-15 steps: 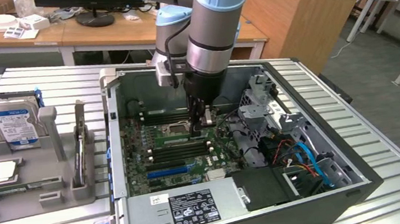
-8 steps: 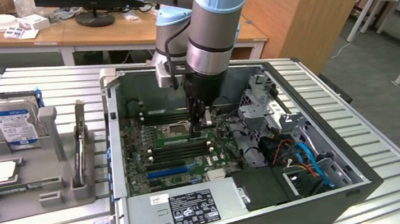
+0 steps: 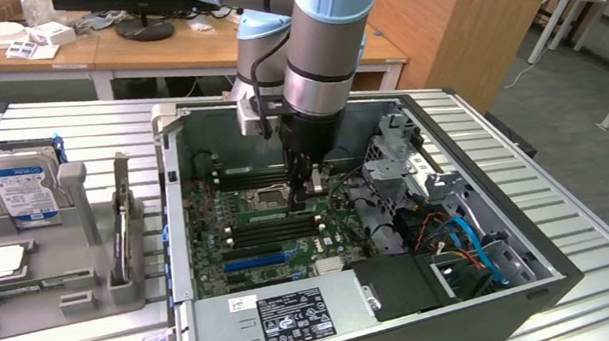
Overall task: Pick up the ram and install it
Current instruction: 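Insert the ram into the slot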
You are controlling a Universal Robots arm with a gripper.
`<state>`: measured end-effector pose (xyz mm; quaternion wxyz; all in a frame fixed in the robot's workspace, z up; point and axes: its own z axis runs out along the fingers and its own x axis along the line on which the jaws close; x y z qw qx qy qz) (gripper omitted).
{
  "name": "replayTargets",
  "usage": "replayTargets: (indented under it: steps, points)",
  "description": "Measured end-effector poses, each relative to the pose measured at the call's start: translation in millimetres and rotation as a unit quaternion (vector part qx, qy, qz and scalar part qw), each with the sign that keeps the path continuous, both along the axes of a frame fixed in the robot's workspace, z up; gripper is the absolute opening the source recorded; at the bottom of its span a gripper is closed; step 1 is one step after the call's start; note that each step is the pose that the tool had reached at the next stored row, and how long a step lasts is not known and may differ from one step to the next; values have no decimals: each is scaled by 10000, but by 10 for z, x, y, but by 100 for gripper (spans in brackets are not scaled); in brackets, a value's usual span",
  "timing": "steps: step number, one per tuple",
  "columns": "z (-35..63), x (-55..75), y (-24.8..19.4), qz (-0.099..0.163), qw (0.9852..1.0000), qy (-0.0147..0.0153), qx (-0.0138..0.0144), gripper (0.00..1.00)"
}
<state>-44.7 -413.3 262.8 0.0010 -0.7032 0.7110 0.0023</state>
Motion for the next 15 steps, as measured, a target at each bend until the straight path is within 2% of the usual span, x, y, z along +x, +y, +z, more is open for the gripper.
replayTargets:
  steps: [15]
  points:
    - [-57,0,0,84,10000,0,-1,12]
